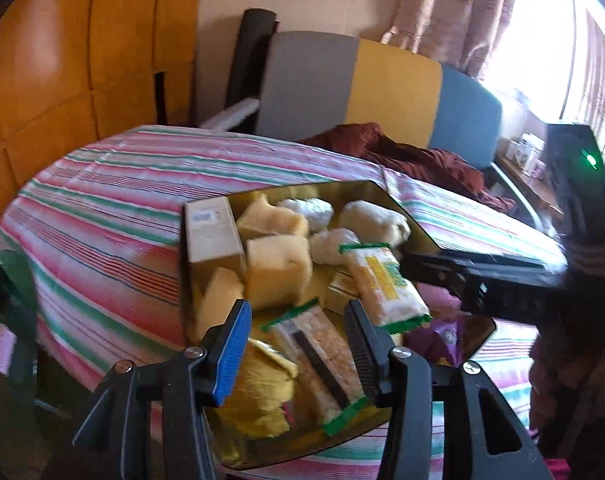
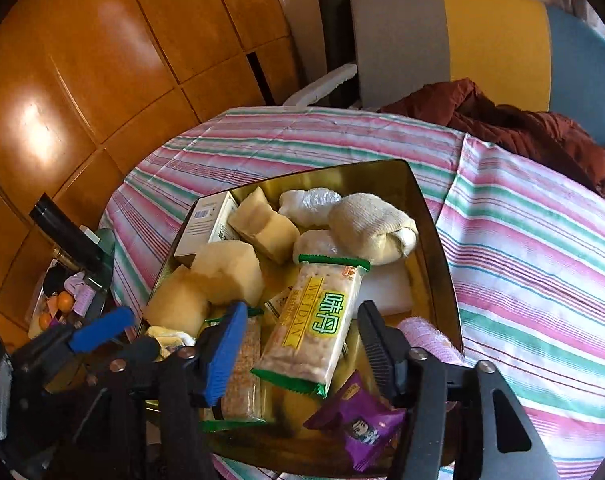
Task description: Organize objects
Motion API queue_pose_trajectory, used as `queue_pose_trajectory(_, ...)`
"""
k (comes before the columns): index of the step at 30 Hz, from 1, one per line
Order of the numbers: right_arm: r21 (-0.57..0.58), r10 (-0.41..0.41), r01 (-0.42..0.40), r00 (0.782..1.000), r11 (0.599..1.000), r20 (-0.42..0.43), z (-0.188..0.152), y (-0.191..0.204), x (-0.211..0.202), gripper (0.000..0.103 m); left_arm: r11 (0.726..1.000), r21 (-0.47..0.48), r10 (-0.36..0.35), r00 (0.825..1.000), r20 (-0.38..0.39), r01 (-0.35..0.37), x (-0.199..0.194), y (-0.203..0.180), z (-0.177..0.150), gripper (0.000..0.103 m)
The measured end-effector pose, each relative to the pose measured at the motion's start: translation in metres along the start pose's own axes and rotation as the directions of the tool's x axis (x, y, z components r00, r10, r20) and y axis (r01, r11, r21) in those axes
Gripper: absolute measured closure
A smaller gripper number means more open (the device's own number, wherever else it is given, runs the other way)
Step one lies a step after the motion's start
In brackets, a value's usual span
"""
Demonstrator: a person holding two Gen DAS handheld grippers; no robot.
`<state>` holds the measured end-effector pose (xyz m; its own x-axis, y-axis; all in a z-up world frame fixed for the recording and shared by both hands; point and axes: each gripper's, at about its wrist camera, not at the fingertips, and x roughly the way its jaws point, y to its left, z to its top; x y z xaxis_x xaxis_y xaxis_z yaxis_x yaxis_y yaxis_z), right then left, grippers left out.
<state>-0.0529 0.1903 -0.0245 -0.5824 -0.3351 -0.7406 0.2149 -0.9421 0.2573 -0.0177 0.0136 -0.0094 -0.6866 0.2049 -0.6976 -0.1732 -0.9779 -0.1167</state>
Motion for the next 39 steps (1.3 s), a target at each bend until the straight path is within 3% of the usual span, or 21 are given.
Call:
queue_pose_trajectory(5,-0.013,-0.045,0.045,0.999,0.999,0.021,-0.012,0.005,-0.007,0.034,0.997,-0.018,0.082,0.996,0.022,-0.082,-0.007,0.004,0.003,0.050)
queue_pose_trajectory(11,-0.025,-0.089,0.091,0.995,0.996,0.048,-0.026,0.008,-0.015,0.034,0.991,-0.019,0.135,0.990,0.044,-0.134,-0.014,0.000,0.004,0.042)
queue_pose_trajectory(21,-0.024,-0.131,0.134,0.986,0.991,0.106,-0.049,0.009,-0.034,0.032,0.964,-0.055,0.263,0.961,0.087,-0.259,-0.025,-0.012,0.007,0.039)
queue_pose_trajectory(27,-0.033,-0.142,0.147,0.980,0.989,0.136,-0.055,0.013,-0.047,0.031,0.976,-0.093,0.201,0.979,0.041,-0.196,-0.023,-0.009,0.004,0.039)
queue_pose_trajectory(39,-0.059,-0.147,0.156,0.979,0.986,0.143,-0.059,0.019,-0.050,0.030,0.980,-0.088,0.187,0.981,0.060,-0.181,-0.024,-0.012,0.002,0.039)
